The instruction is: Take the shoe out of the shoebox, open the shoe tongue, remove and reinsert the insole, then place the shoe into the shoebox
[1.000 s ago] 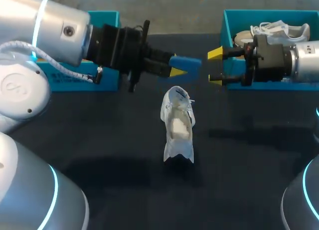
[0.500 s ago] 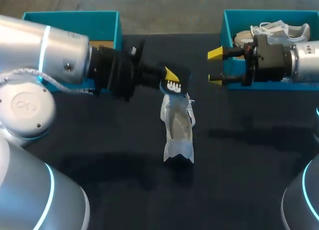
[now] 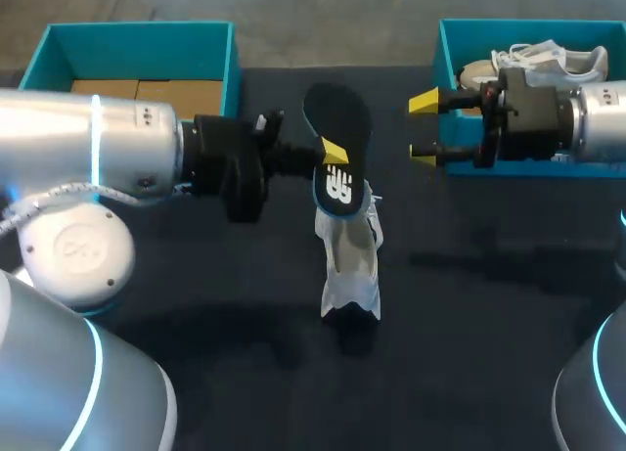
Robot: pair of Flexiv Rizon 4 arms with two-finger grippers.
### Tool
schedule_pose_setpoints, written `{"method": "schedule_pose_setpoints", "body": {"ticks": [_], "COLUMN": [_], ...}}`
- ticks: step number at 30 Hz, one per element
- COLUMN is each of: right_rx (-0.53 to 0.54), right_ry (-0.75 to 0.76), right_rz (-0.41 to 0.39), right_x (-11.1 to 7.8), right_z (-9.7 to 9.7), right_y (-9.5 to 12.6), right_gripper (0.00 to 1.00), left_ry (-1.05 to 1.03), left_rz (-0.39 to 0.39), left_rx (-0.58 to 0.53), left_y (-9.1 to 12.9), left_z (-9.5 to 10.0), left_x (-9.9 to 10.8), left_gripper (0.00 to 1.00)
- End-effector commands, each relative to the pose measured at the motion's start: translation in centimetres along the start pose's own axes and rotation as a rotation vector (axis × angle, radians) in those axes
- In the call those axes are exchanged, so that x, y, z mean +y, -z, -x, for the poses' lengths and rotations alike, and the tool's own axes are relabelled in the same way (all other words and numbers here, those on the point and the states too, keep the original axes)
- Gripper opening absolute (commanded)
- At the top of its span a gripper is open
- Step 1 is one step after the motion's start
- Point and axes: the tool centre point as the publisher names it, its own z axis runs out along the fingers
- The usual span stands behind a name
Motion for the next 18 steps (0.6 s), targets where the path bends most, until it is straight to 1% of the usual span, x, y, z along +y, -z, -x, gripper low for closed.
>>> {"method": "schedule_pose_setpoints", "body": {"ticks": [1,5,8,12,15,16,17,18], "right_rx": [0.007,0.019,0.033,0.044,0.051,0.053,0.056,0.058], "right_ry": [-0.006,-0.010,-0.005,0.006,0.011,0.013,0.014,0.014], "right_rz": [-0.001,-0.003,-0.010,-0.030,-0.041,-0.046,-0.052,-0.055], "right_x": [-0.2,-0.1,-0.1,-0.1,-0.2,-0.2,-0.2,-0.3], "right_z": [0.3,0.3,-0.2,-0.7,-1.1,-1.2,-1.3,-1.3], "right_y": [-0.2,-0.4,-0.6,-0.9,-1.2,-1.3,-1.5,-1.6], "right_gripper": [1.00,1.00,1.00,1.00,1.00,0.90,0.83,0.81], "left_ry": [0.003,-0.014,-0.047,-0.111,-0.121,-0.123,-0.124,-0.124], "left_rz": [0.008,-0.002,-0.015,-0.005,0.004,0.002,0.001,0.000], "left_rx": [-0.057,-0.064,-0.078,-0.100,-0.109,-0.113,-0.114,-0.115], "left_y": [-1.8,-2.3,-2.9,-3.9,-4.8,-5.0,-5.4,-5.6], "left_z": [0.0,0.2,-0.1,-0.3,-0.4,-0.4,-0.5,-0.5], "left_x": [0.2,0.2,0.5,1.1,1.3,1.3,1.2,1.2], "left_gripper": [0.00,0.00,0.00,0.00,0.00,0.00,0.00,0.00]}}
